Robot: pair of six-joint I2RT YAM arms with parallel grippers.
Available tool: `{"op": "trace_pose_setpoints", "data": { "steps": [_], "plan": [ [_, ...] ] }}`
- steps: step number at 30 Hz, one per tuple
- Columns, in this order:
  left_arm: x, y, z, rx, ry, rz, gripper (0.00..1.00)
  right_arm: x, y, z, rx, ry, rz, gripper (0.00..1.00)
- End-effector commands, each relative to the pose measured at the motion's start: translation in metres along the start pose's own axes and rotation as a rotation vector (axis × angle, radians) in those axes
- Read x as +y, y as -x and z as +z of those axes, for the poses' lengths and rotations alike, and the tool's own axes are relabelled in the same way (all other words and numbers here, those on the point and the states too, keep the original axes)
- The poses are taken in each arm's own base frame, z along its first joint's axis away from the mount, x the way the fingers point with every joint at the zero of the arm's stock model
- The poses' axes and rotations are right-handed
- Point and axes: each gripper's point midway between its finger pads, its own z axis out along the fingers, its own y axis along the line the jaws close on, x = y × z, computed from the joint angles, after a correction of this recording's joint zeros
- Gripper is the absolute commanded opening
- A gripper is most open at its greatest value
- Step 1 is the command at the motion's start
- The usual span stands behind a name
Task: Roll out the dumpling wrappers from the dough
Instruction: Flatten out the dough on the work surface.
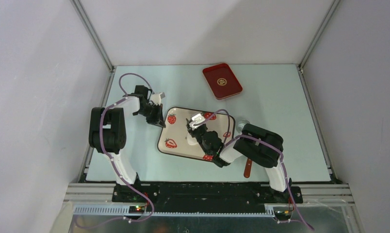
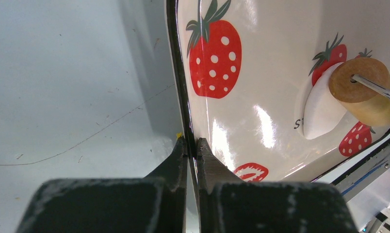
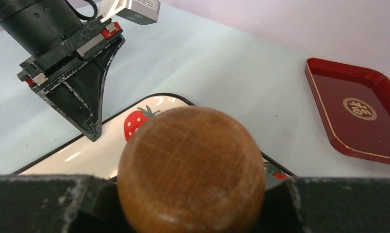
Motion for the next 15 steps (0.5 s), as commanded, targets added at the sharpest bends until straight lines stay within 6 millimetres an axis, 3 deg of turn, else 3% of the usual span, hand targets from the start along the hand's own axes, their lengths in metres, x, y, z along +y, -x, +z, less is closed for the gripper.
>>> {"op": "trace_pose_setpoints", "data": {
  "steps": [1,15],
  "plan": [
    [0.002,0.01,-0.014,-0.054,0.012,0.03,0.0,-0.014,-0.053,-0.01,0.167,-0.035,-0.067,0.0],
    [0.003,0.01,-0.015,-0.056,0.009,0.026,0.0,-0.025,-0.055,-0.008,0.185,-0.061,-0.044,0.0]
  ]
}}
